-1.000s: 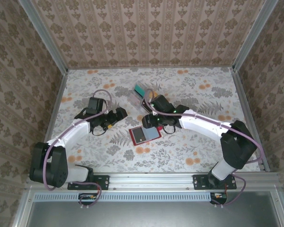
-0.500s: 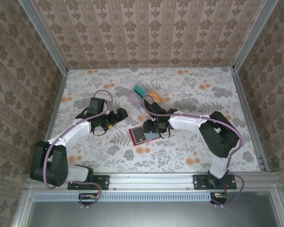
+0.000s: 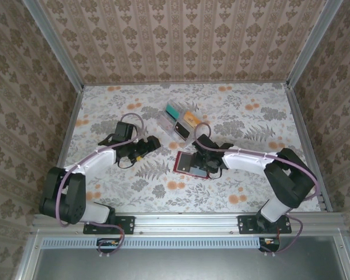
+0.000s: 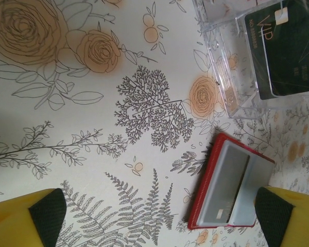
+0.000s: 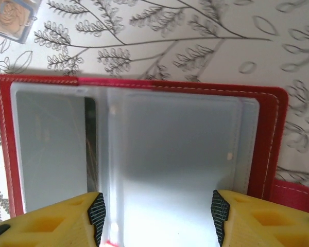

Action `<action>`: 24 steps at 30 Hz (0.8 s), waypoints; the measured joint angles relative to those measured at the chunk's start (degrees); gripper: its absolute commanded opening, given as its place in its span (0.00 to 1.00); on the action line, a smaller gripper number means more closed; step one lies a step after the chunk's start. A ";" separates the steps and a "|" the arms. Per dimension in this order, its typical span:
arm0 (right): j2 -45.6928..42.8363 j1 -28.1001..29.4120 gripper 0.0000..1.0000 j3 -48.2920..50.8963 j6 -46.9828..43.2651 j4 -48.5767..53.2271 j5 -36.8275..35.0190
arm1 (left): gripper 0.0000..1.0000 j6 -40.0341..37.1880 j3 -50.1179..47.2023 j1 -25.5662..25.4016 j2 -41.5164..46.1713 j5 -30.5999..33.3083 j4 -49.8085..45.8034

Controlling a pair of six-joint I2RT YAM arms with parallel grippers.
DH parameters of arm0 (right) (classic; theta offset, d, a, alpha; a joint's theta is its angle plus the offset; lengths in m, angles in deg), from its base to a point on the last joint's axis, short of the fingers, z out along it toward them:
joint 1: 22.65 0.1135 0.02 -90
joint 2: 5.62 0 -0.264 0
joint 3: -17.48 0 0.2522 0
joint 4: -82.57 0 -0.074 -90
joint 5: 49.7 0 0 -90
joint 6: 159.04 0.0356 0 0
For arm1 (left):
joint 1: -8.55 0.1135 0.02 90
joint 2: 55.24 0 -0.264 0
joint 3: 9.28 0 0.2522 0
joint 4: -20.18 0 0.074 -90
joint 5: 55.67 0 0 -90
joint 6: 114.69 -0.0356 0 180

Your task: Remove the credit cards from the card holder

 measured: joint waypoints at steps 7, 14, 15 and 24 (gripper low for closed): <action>-6.62 -0.50 0.64 0.42 -3.13 -1.38 1.90 | 0.92 1.16 0.00 -3.61 -0.09 0.11 0.35; -5.01 -3.26 0.61 0.04 -9.27 -6.12 12.11 | 0.75 3.80 0.00 -9.38 -0.09 0.59 0.37; -3.98 -3.54 0.59 -0.26 -10.08 -6.58 13.70 | 0.71 4.11 0.00 -10.14 -0.20 0.57 0.37; 2.40 -5.16 0.45 -1.01 -13.05 -9.77 21.90 | 0.45 6.56 0.13 -15.04 -4.96 0.96 1.81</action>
